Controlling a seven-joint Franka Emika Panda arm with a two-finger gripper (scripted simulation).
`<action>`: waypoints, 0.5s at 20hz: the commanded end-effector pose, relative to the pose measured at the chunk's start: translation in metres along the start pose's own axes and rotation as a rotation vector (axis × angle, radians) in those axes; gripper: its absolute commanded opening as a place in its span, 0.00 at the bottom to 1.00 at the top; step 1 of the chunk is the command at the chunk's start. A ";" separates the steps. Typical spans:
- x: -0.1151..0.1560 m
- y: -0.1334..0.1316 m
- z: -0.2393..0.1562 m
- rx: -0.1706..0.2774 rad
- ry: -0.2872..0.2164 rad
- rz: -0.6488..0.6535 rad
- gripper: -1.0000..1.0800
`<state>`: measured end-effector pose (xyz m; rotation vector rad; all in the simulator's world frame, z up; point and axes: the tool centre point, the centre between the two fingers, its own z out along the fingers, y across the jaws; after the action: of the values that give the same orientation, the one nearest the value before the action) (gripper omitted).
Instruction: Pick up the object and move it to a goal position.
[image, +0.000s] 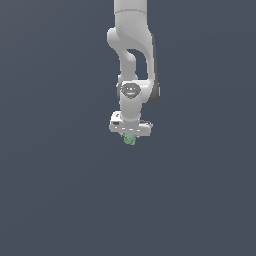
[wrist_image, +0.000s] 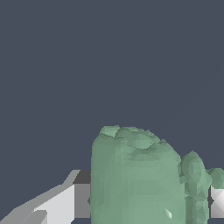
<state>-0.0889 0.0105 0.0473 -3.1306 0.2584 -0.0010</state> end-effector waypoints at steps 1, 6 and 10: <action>0.000 0.000 0.001 0.000 -0.001 0.000 0.00; 0.000 0.000 -0.001 0.000 0.000 0.000 0.00; 0.000 0.002 -0.008 0.000 0.000 0.000 0.00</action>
<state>-0.0897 0.0091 0.0522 -3.1308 0.2581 0.0005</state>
